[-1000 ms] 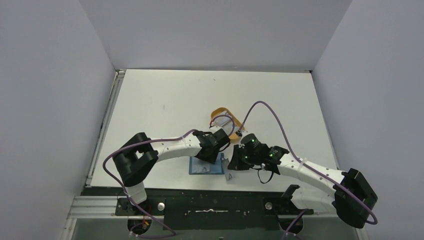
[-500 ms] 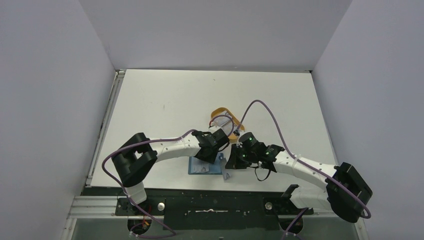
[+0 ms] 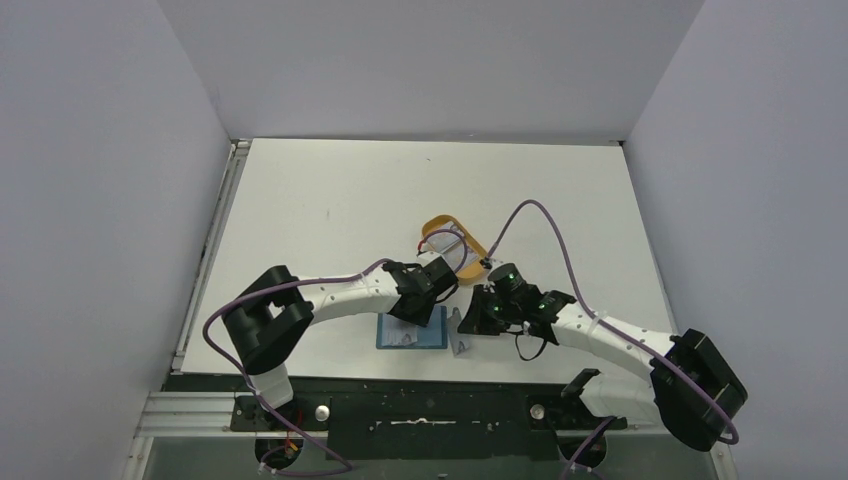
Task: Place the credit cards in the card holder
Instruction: Turn over the card slot in the card holder.
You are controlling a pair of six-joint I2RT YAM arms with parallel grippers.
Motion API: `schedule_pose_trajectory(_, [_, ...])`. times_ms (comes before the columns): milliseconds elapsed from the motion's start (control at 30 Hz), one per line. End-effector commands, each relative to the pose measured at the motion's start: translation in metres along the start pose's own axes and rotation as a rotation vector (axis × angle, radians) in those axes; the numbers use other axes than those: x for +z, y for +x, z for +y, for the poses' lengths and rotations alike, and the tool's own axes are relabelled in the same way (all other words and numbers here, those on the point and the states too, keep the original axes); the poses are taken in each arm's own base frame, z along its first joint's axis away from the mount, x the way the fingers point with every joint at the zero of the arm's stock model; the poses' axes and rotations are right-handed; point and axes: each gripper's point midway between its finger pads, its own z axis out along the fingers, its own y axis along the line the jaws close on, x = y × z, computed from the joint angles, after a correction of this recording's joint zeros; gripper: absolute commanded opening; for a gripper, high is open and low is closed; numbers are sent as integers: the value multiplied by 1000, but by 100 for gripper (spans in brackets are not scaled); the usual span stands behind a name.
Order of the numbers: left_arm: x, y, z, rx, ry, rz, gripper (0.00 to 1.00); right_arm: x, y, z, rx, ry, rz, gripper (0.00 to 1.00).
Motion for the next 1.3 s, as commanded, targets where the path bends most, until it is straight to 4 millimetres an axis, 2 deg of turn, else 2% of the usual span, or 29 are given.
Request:
schedule_pose_trajectory(0, [3,11,7,-4,-2,31,41,-5,-11,-2,10,-7,-49,0])
schedule_pose_trajectory(167, [4,11,5,-7,3,34,40,-5,-15,6,9,-45,-63,0])
schedule_pose_trajectory(333, [5,12,6,-9,2,38,38,-15,-26,21,-5,-105,-123,0])
schedule_pose_trajectory(567, [6,13,6,-11,3,43,35,-14,-24,33,-16,-164,-99,0])
schedule_pose_trajectory(933, [6,12,7,-14,3,44,34,0,-13,20,18,-122,-48,0])
schedule_pose_trajectory(1267, [5,12,7,-19,7,43,33,4,-12,21,19,-130,-37,0])
